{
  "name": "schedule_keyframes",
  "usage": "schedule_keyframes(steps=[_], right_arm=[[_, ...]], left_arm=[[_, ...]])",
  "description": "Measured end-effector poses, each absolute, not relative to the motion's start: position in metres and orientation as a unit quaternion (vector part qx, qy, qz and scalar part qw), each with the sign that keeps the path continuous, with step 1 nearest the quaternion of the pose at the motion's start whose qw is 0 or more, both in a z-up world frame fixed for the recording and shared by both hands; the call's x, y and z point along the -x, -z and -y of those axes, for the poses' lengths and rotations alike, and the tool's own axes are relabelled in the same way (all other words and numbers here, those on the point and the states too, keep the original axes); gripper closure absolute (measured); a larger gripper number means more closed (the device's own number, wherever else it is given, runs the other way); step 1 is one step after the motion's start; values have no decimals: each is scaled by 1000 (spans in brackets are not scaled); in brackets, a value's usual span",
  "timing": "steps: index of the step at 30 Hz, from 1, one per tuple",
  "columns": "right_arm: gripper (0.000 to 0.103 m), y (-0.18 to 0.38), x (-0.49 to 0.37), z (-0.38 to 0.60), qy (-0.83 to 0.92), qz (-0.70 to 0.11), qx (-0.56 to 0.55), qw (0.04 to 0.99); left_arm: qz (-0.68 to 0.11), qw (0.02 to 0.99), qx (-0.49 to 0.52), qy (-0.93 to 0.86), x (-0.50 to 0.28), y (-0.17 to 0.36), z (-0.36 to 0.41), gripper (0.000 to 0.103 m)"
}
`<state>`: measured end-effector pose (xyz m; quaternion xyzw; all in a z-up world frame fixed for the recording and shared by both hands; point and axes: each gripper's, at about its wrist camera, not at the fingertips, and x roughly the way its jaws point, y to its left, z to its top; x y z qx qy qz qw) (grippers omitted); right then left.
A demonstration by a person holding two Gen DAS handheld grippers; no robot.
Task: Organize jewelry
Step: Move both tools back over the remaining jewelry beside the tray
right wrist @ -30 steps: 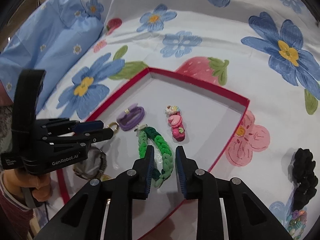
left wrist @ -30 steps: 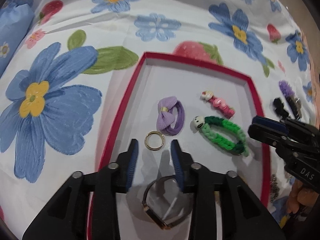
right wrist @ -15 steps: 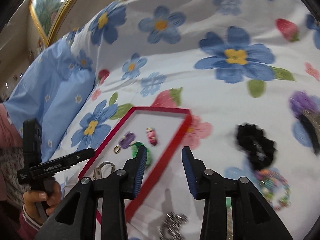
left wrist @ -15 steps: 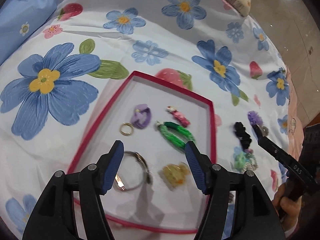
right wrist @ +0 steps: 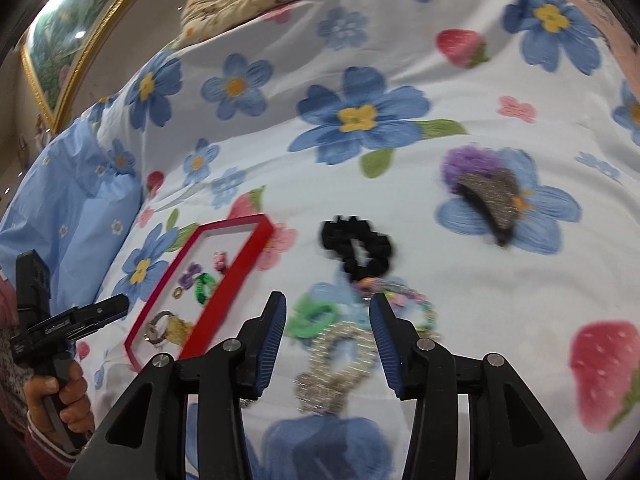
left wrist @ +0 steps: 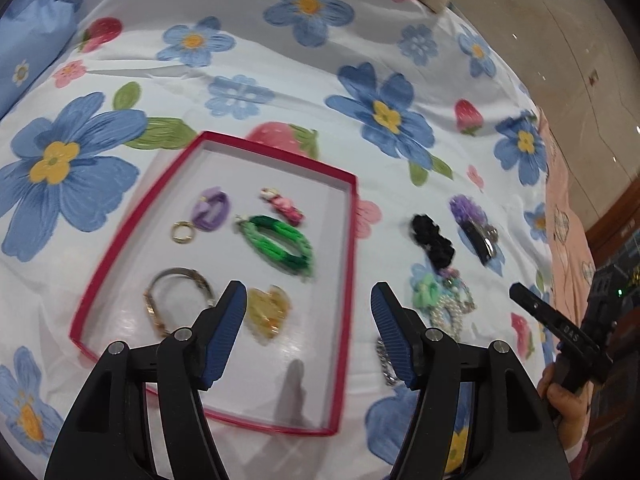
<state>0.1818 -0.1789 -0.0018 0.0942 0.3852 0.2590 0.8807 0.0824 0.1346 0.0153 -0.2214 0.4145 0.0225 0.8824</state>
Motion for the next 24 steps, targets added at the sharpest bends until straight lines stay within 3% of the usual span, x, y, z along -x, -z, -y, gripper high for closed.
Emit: schedule_keyframes(steps=[24], right_arm=[[57,36,-196,214,-231,-421,-65,875]], left_arm=[[-473,872,113,55,-141,-2,-40,39]])
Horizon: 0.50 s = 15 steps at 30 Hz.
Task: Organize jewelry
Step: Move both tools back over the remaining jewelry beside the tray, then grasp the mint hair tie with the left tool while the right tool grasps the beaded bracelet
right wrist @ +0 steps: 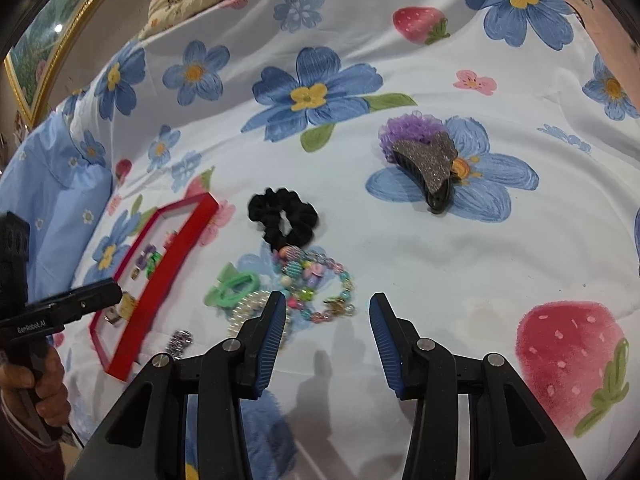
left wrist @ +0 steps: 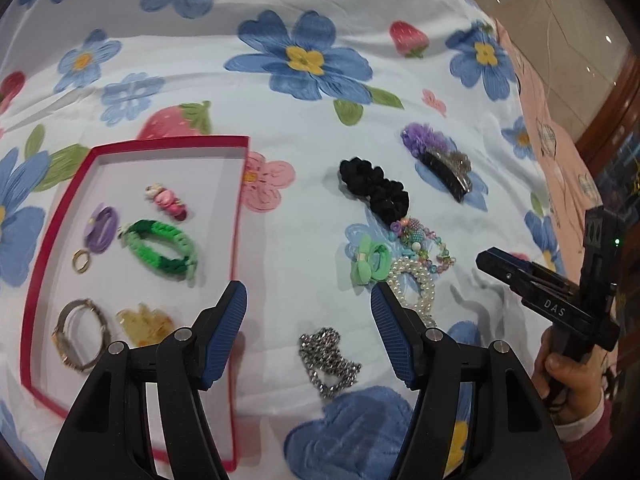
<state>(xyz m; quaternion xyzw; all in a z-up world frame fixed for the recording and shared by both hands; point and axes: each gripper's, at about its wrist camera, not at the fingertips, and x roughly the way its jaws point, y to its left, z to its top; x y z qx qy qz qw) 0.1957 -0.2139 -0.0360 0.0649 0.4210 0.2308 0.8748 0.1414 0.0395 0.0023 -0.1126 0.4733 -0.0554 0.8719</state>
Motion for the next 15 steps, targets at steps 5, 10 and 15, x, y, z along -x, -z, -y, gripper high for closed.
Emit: schedule_keyframes(steps=[5,10,15], right_arm=[[57,43,-203,209,-233,-427,-48,872],[59,50,-216,198,-232,-436,-24,869],[67,61,-226,184,-230,-446,5,865]], left_arm=[[-484,867,94,71,-160,6,-24,39],[-494,860,92,88,-178,20,-11,39],[-514,849,86,90,-197,41,-2,39]])
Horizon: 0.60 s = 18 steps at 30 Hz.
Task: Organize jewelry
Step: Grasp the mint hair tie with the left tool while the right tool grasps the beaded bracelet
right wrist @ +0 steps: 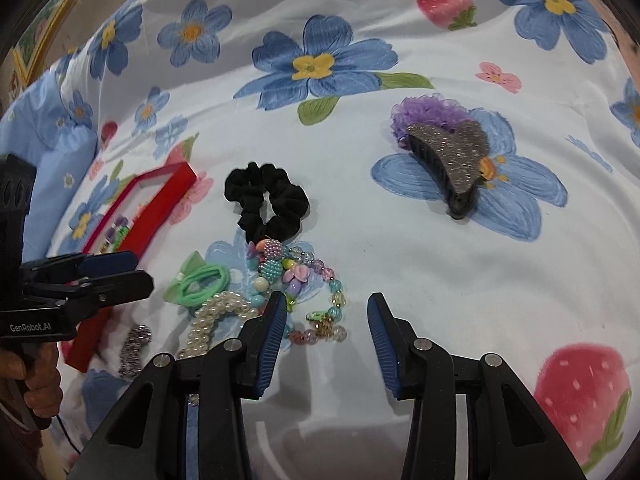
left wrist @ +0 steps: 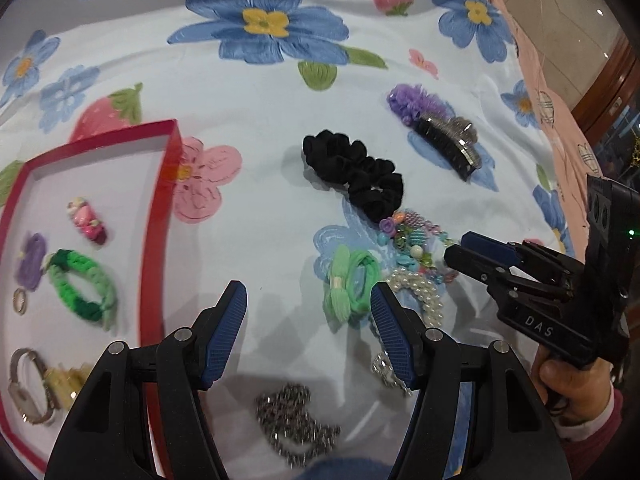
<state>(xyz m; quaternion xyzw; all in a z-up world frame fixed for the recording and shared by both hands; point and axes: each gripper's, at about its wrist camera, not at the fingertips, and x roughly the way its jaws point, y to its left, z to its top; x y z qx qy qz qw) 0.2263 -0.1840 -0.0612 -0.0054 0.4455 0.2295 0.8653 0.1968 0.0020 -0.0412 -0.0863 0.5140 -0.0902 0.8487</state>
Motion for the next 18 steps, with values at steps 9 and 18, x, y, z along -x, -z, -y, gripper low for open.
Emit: schedule_keyframes(steps=[9,18], right_arm=[[91,74,-235,183,-213,-449,3,868],[93,58,-228,192,-224,-432,-41,873]], left_arm=[[-527,841,61,104,-207,59,14,82],[-518,844,75,121,-202,50,10,93]])
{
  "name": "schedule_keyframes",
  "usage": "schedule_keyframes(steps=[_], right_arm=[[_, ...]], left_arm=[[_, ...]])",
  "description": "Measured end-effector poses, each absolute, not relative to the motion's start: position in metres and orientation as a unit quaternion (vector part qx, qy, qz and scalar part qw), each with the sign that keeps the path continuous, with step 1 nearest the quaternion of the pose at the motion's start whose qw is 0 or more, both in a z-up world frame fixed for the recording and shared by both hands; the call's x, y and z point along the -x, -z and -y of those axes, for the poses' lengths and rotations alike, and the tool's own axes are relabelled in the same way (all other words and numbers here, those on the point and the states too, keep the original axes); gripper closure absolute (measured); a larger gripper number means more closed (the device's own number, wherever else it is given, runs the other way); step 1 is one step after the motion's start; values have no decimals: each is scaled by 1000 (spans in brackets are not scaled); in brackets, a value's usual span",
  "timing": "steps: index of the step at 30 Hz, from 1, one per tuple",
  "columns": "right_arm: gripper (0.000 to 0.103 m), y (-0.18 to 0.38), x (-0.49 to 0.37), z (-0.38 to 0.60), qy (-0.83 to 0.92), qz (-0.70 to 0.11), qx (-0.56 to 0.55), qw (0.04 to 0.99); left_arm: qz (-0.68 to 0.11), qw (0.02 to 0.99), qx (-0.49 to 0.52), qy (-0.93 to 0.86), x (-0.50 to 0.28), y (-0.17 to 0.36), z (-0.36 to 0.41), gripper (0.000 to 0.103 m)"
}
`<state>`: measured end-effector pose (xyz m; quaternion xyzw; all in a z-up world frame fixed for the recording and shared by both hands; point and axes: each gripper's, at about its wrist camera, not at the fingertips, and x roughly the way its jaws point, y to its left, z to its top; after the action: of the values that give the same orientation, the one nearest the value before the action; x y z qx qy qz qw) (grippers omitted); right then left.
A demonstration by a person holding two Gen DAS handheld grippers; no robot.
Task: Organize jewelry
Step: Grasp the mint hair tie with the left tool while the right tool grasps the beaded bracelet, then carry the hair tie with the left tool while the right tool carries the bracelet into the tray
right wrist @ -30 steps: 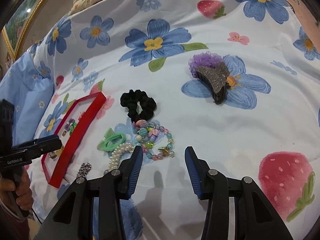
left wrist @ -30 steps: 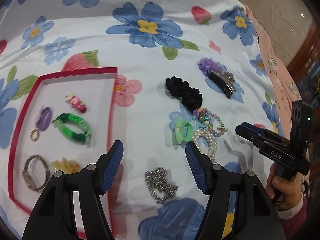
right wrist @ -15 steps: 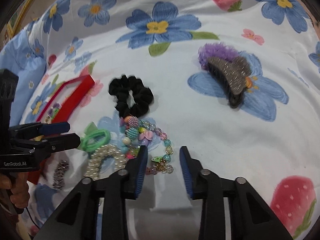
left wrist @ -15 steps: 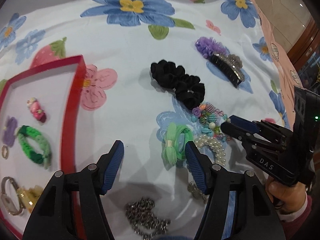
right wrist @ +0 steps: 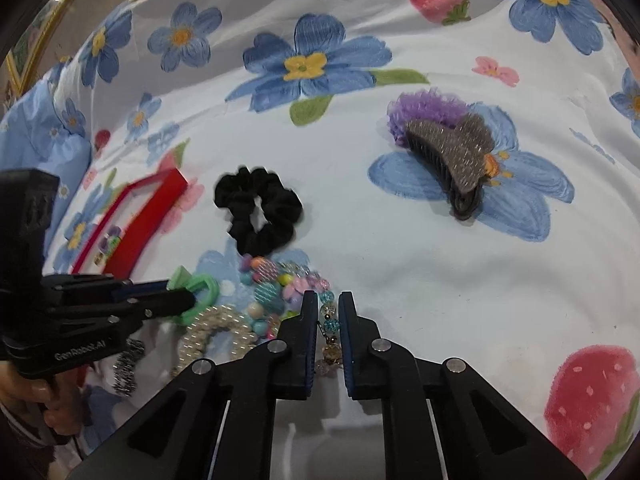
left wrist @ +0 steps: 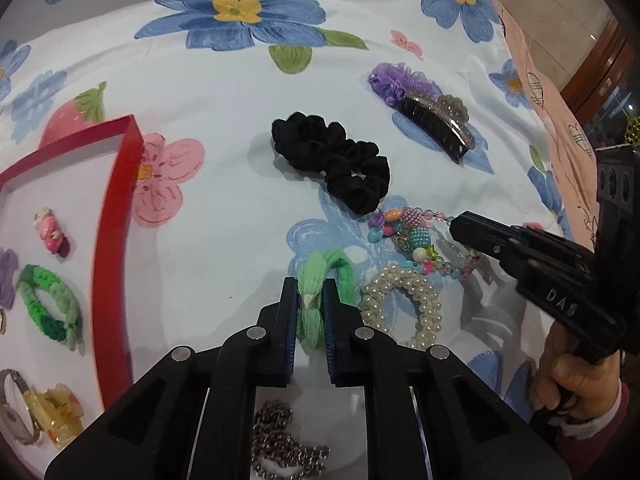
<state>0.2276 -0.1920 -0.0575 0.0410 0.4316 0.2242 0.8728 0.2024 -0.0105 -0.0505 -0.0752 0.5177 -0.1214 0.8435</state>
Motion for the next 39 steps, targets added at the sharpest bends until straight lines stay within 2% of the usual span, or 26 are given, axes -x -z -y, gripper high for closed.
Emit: schedule_keyframes(steps=[11,15,20,24,27,36,39], right_arm=[[92,49,-223,216,-203,-434,-64,875],[83,50,-226,226,-176,-441,-65,878],[83,47,-218,229,-195,-434,-78,876],[82,49,-212,201,-216,-436,-44,873],[77,56,-215,182,-228,-443,-32,867],[76,58,-224,169,-223,-444,-28,867],[71,57,-225,163,-226,-442,-24,867]], left_arm=[[-491,858,102,115,-182,28,-13,93],[-484,861,103,116,-175,22,-16,93],[-481,862,107,118,-170,20,-18,93],[-483,861,108,120,-167,21,-18,93],[-485,860,107,118,-165,22,-19,93],[-484,861,109,114,-160,20,-25,93],[-482,862,108,114,-157,18,-25,93]])
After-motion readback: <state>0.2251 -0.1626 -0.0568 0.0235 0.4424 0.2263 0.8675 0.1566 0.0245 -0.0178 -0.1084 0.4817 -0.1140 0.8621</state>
